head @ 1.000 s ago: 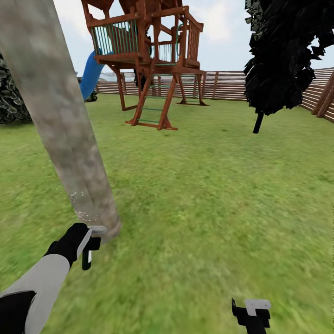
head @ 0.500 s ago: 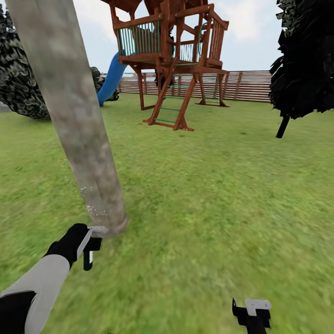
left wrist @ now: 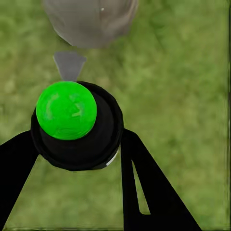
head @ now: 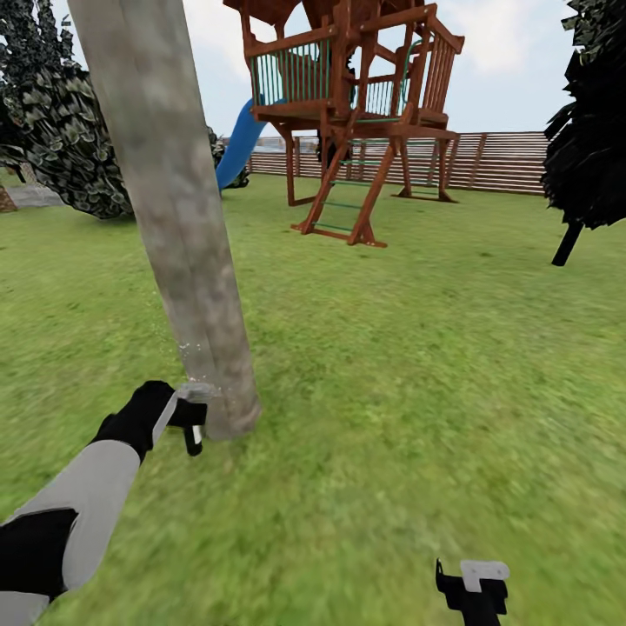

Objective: In the garden, pick up the pesticide atomizer on the floor and spray pesticide onto both trees until each tree trunk is fully covered.

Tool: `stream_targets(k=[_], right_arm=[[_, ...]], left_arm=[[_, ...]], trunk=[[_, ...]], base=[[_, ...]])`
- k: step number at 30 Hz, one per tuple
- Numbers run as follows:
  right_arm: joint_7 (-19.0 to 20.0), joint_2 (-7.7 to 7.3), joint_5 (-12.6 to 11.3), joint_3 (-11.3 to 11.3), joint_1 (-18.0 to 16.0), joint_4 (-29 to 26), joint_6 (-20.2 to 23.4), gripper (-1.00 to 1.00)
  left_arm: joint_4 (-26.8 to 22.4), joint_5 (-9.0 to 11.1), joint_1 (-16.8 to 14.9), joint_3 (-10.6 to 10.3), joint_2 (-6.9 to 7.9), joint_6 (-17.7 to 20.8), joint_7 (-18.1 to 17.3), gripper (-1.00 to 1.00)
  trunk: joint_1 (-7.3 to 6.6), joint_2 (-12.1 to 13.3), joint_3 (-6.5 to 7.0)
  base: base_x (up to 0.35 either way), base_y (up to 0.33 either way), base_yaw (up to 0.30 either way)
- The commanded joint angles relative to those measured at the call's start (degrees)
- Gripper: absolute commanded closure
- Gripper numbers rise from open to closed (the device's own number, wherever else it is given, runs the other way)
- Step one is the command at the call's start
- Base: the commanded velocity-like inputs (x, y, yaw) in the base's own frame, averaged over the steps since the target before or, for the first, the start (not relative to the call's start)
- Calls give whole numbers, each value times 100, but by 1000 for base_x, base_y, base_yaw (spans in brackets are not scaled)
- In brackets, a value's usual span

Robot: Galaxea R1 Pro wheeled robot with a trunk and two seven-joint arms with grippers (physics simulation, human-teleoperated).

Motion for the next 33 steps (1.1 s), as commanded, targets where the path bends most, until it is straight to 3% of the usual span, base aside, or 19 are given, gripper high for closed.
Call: stream_targets(k=[1, 3, 4, 5, 8, 10, 13, 16, 18, 23, 33], right_arm=[[-28, 0, 61, -33, -4, 1, -11, -100], [-27, -1, 61, -33, -4, 0, -8, -100], [-27, -1, 61, -33, -4, 3, -7, -100], [-27, -1, 61, -28, -4, 8, 0, -100], [-27, -1, 63, -29, -4, 8, 2, -100], [-27, -1, 66, -28, -4, 8, 2, -100], [-27, -1, 64, -27, -4, 8, -3, -100], [-27, 0, 61, -24, -4, 8, -5, -100], [-27, 0, 61, -24, -4, 8, -6, -100], [-27, 1, 61, -24, -4, 8, -6, -100], [-20, 1, 62, -24, -4, 8, 0, -100]], left_arm=[[-21, -45, -208, 21, 78, 305, -72, 100], [-25, -51, -343, -70, 299, 432, -96, 100], [-32, -50, -336, -212, 328, 453, -139, 100], [-36, -50, -368, -744, 234, 474, -543, 100], [-33, -68, -392, -833, 421, 470, -658, 100], [-37, -28, -385, -841, 740, 476, -680, 100], [-314, -15, -378, -854, 729, 481, -677, 100], [-640, -14, -409, -859, 581, 520, -667, 100], [-774, -16, -588, -861, 522, 856, -667, 100], [-830, -72, -728, -866, 597, 1081, -667, 100], [-1034, -66, -760, -868, 553, 1136, -667, 100]], trunk=[[-1, -2, -6], [-1, -2, -6], [-1, -2, -6], [-1, -2, -6], [-1, -2, -6], [-1, -2, -6], [-1, -2, -6], [-1, -2, -6], [-1, -2, -6], [-1, -2, -6], [-1, -2, -6]], base=[[0, 0, 0], [0, 0, 0], [0, 0, 0], [0, 0, 0], [0, 0, 0], [0, 0, 0], [-146, -69, 0], [-86, -40, 130], [-6, -3, 259], [-1, 0, 269], [0, -192, 23]])
